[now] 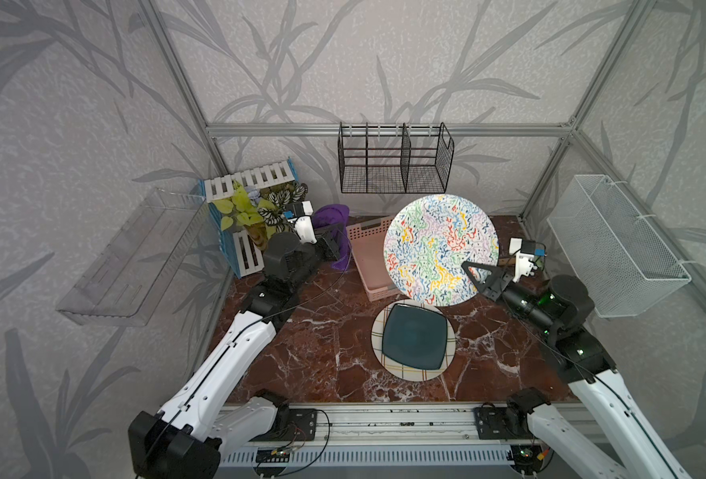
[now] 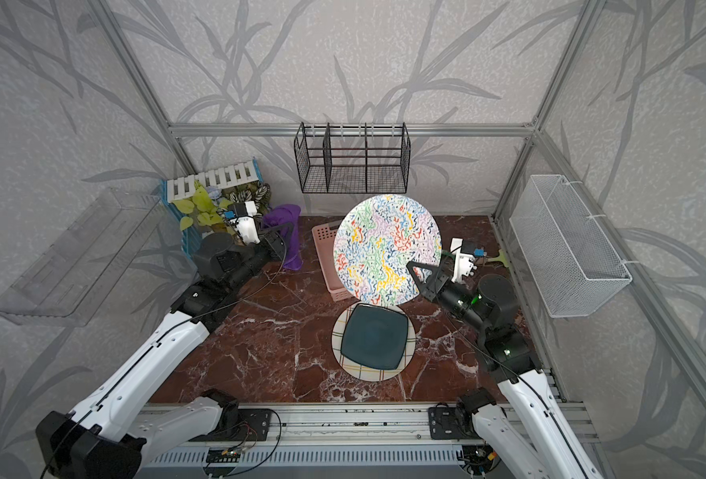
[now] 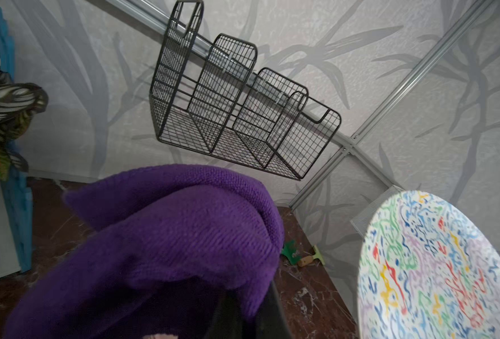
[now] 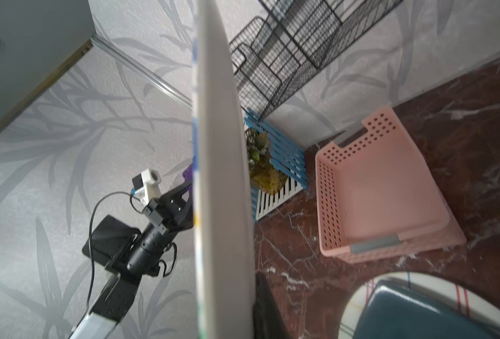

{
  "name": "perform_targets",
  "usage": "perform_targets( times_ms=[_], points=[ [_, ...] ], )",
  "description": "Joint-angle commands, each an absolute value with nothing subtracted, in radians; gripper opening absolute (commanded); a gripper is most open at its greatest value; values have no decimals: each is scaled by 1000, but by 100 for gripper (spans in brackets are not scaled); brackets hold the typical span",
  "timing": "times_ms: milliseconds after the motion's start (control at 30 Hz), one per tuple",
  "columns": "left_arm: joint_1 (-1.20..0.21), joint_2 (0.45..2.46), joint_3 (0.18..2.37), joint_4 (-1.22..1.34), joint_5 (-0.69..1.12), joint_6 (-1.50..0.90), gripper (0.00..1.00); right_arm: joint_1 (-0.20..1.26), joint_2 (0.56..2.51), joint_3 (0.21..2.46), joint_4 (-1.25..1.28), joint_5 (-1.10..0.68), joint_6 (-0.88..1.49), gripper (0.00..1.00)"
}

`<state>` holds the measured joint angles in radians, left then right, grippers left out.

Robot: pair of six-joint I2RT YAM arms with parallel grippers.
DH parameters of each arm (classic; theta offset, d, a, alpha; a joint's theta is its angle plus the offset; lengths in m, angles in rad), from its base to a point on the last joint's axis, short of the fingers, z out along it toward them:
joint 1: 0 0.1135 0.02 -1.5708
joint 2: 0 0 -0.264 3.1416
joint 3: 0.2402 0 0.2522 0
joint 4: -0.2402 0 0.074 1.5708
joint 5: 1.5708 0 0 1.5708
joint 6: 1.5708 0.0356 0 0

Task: Wipe the wet plate dry
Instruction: Place the plate on the plate.

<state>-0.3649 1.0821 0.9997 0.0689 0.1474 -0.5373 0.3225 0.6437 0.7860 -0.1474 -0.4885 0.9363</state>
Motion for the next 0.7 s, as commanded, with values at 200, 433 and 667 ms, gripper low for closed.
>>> perform_targets(
  times_ms=[200,433,667],
  points=[
    [-359,1114,885,33,-82,-456,0,358,489,641,-541,-631,952,0],
    [-359,1186,852,34,-86,-459,0,441,614,554,-369,-600,972,0],
    [-359,1166,823,53,-81,-463,0,502,786,483,-146,-544,993,0]
  ],
)
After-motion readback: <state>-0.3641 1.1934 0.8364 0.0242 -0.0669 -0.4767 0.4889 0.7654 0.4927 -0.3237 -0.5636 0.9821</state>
